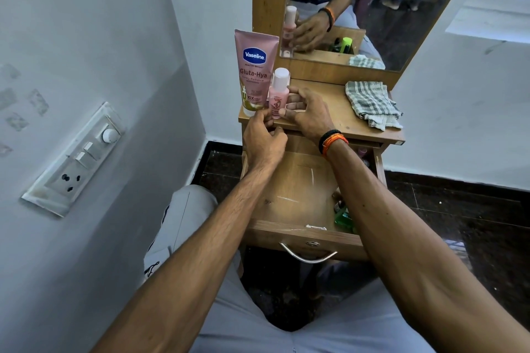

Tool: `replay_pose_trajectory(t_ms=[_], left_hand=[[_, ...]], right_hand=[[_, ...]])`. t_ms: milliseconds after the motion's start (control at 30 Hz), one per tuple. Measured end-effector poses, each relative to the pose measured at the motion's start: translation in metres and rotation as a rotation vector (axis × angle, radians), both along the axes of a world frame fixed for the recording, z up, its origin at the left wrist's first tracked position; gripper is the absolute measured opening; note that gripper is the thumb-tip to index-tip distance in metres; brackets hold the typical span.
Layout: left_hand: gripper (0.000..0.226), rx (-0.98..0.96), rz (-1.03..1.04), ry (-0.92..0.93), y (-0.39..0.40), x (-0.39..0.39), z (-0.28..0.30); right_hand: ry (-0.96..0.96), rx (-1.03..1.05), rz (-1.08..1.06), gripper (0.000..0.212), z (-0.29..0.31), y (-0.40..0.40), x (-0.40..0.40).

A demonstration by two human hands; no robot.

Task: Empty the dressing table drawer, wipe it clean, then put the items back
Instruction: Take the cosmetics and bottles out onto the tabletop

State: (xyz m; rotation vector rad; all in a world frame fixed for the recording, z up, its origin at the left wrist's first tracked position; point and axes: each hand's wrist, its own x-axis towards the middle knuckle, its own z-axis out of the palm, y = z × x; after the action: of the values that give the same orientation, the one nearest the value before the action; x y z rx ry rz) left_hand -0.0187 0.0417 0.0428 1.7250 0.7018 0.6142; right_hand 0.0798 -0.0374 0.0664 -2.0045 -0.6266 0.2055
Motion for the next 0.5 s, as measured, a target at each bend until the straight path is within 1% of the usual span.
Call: replay_pose_trajectory(t_ms=[133,233,333,433,500], left_hand=[[0.037,0.026,-0.017,-0.003,-0.013,-0.008,-0.001],[0.025,0.010,-0.089,0.023,-0.028,-0.014,-0.005],[0.019,-0.001,-0.256,0.112,-0.045,-0.019,-0.013],[0.012,0.030,-0.472,0.201,-0.063,-0.025,-0.019],[0.013,0.073,-0.603,0.213,-0.075,-0.029,-0.022]], right_hand=[[-0.024,0.031,-0.052,0.049,0.005,-0.017,-0.001],[-0.024,0.066,-0.168,0.033,0.006,-0.042,-0.007],[-0.013,0.029,-0.227,0.020,0.002,-0.074,-0.022],[-0.033,-0.106,-0.217,0.015,-0.001,-0.109,-0.039],[-0.033,-0.186,-0.219,0.012,0.000,-0.130,-0.049]])
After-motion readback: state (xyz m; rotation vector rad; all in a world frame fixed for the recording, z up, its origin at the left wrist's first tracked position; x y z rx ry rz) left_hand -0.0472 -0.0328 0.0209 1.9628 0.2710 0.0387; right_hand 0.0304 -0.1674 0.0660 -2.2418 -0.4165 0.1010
